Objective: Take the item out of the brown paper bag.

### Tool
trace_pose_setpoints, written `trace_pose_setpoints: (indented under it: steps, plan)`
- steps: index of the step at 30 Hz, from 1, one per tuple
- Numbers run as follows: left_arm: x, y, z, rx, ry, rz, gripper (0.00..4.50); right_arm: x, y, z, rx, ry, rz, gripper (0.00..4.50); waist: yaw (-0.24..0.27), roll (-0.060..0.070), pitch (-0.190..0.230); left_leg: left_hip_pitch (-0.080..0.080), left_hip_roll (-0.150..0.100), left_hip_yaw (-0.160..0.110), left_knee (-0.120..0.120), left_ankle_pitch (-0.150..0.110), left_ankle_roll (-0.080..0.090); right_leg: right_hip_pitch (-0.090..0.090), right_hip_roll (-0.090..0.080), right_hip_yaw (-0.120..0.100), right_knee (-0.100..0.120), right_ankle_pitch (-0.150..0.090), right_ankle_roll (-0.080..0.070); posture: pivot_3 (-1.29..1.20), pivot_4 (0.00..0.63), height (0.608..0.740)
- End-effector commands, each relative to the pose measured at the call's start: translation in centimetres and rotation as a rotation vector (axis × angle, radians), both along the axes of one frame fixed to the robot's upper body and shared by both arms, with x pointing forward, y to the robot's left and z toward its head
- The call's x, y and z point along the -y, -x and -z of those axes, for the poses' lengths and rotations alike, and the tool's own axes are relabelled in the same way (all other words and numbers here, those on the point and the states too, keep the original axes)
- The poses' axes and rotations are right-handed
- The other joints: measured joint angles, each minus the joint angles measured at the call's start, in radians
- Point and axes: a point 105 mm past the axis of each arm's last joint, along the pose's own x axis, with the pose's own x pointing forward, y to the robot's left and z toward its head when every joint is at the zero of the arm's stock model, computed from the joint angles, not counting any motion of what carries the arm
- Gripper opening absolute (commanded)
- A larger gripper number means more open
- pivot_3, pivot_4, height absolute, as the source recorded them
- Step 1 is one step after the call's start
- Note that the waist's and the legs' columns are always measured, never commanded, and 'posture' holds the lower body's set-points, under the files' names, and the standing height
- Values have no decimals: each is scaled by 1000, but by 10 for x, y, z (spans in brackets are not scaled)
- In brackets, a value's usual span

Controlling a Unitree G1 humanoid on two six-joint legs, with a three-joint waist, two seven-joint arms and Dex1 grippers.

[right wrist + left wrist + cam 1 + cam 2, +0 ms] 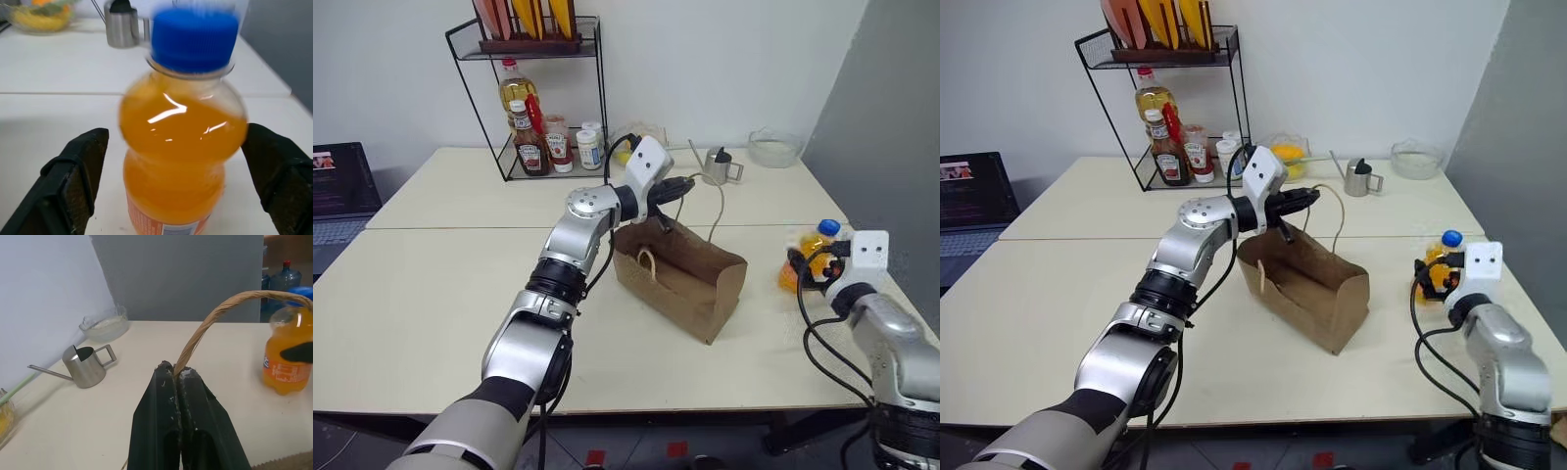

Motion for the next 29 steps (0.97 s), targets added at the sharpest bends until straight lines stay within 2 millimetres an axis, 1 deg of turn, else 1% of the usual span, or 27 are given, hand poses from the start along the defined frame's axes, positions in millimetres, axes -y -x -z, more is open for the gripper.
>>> trace_pose_setpoints:
  steps: [1,3,6,7,11,14,16,18,19,22,23,24,25,27,29]
  plan:
    - [0,5,-17,63,12,16,0,-5,12,-22,31,46,-46,4484,1,0,0,0,0,0,0,0,0,0,0,0,0,0,0,0,150,740]
    - [-3,7,-16,43,4,38,0,-6,19,-30,25,61,-57,4484,2,0,0,0,0,0,0,0,0,0,0,0,0,0,0,0,150,740]
    - [-19,17,-15,20,-29,95,621,-11,33,-32,-23,88,-109,4500,1,0,0,0,0,0,0,0,0,0,0,0,0,0,0,0,150,740]
    - [-29,21,-14,13,-48,103,856,-11,39,-32,-37,81,-122,4500,-2,0,0,0,0,0,0,0,0,0,0,0,0,0,0,0,150,740]
    - [-63,34,-18,-42,-38,102,2148,-17,55,-33,-63,58,-179,4500,-4,0,0,0,1,0,0,0,0,0,1,0,0,0,0,0,150,740]
    - [-81,39,-20,-82,9,64,3146,-30,61,-28,-74,-6,-239,4500,-2,0,0,0,1,-1,1,0,0,1,1,0,0,0,0,0,150,740]
    - [-97,44,-16,-115,29,13,3735,-40,66,-21,-87,-39,-272,4500,-1,0,0,0,1,-2,1,0,0,1,1,-1,0,0,0,0,150,740]
    - [-122,50,-6,-153,40,-84,4388,-45,72,-10,-101,-86,-263,4500,-1,0,0,0,1,-2,1,0,0,2,0,-1,0,0,0,0,150,740]
    - [-134,53,2,-174,44,-135,4453,-47,75,-5,-107,-104,-253,4500,-2,1,-1,1,2,-2,0,0,0,1,1,-1,0,0,0,0,150,740]
    - [-167,68,35,-236,64,-318,4453,-60,85,17,-134,-147,-225,4500,-4,2,-1,1,2,-1,-1,0,0,1,1,0,0,0,0,0,150,740]
    - [-179,72,50,-256,103,-424,4453,-64,88,27,-147,-150,-205,4500,-3,2,-1,1,3,-1,0,0,0,1,0,0,1,0,0,0,150,740]
    - [-187,83,82,-279,92,-543,4453,-67,89,40,-160,-155,-166,4500,-2,2,-4,1,3,-1,0,0,0,1,0,0,1,0,0,0,150,740]
    - [-192,96,112,-308,72,-641,4453,-66,90,50,-166,-157,-122,4500,-1,3,-6,2,4,-1,-1,0,0,1,0,1,0,0,0,0,150,740]
    - [-193,117,145,-344,52,-737,4453,-67,90,61,-162,-148,-81,4500,2,2,-7,3,7,-1,-1,0,0,1,-2,4,-1,-1,-1,0,150,740]
    - [-194,131,168,-387,74,-818,4453,-69,89,66,-154,-144,-68,4500,5,0,-6,2,4,1,0,0,0,1,-4,3,-1,0,0,0,150,740]
